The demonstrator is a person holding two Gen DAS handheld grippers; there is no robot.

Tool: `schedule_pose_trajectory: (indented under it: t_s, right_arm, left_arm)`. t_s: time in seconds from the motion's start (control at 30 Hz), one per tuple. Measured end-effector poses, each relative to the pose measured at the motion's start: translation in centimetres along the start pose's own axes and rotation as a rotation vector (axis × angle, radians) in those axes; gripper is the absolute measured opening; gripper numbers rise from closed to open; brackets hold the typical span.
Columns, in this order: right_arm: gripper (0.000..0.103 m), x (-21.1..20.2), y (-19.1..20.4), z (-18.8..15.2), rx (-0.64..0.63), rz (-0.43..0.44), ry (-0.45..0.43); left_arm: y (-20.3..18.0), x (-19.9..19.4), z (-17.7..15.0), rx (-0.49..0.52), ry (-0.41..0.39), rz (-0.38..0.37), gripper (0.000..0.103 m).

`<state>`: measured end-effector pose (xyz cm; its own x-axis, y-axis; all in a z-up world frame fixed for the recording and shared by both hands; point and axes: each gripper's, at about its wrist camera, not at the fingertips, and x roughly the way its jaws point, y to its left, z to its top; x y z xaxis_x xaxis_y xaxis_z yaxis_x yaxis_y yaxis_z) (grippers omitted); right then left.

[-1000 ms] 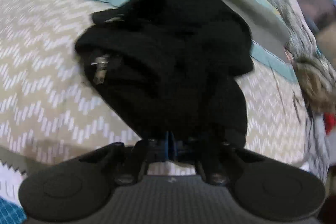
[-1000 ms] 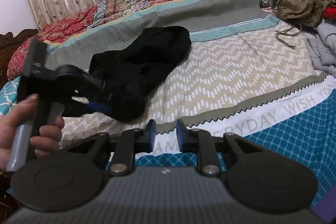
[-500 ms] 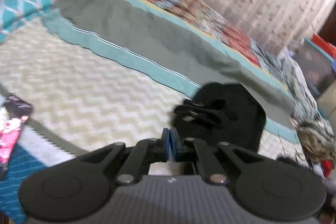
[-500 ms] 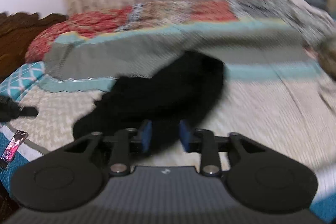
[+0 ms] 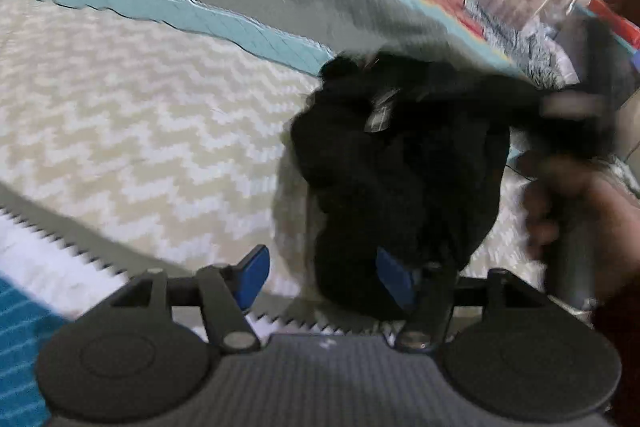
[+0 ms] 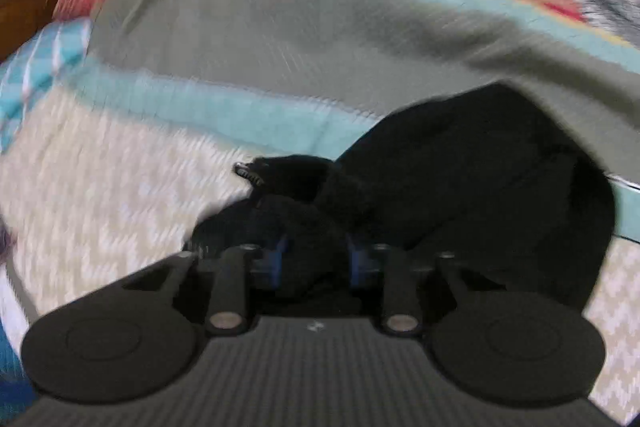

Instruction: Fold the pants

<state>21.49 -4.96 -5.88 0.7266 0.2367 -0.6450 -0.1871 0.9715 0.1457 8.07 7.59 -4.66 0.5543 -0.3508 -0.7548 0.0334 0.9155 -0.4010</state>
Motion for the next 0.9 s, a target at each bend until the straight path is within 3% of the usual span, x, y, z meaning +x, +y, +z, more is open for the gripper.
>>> schedule_pose_trajectory:
  t_s: [0.03,0.07,0.1,0.13,0.27,0.4,0.5,0.6,0.7,0.77,0.9]
  right_arm:
    - [0.025,-1.7,-1.2,0.7,0.016,-0.033,-0.055]
    - [0.024,-4.0,-3.0,1.4,0.045,-0.074,-0.115]
    - [0.024,-5.7,-4.7,1.9,0.078,-0.091,-0.149]
    - [0.023,-7.8,-6.7,2.2,0.122,-0.111,-0.194]
    - [0.023,-17.4,-13.9,1.4,0.207,-0.28,-0.393]
    - [0.024,-24.1,-19.7,-0.7,0.303,-0.441,-0.501]
    - [0.024,-26.3,-22.5,-3.7,0.353,-0.535,-0.481]
    - [0.025,-25.7,-23.3,-6.8,0.404,-0.593,-0.422]
    - [0.038,-24.3,-23.9,-10.1,0.473,-0.652,-0.34]
    - [0.052,-23.8,-24.4,-11.4,0.508,-0.71,-0.306]
    - [0.052,-23.7,-24.3,-12.8,0.59,-0.693,-0.294]
  left_arm:
    - [-0.3,0.9,0.3,-0.003,0.007,0.006,0.058]
    - [-0.6,1.7,0.7,-0.005,0.012,0.005,0.048]
    - [-0.9,2.4,1.0,-0.002,0.021,-0.005,0.021]
    - [-1.1,3.1,1.4,-0.004,0.038,-0.024,0.014]
    - [-0.9,2.5,2.1,-0.048,0.009,-0.023,0.009]
    - [2.4,-2.9,4.4,-0.118,-0.142,-0.014,0.008]
    - [5.7,-7.6,5.7,-0.178,-0.265,0.043,0.008]
    - [8.4,-11.0,5.5,-0.225,-0.335,0.093,0.008]
    - [10.1,-12.6,4.2,-0.259,-0.335,0.094,0.008]
    - [10.3,-13.0,2.8,-0.246,-0.312,0.08,0.008]
    - [9.6,-13.5,-0.4,-0.18,-0.261,0.069,0.008]
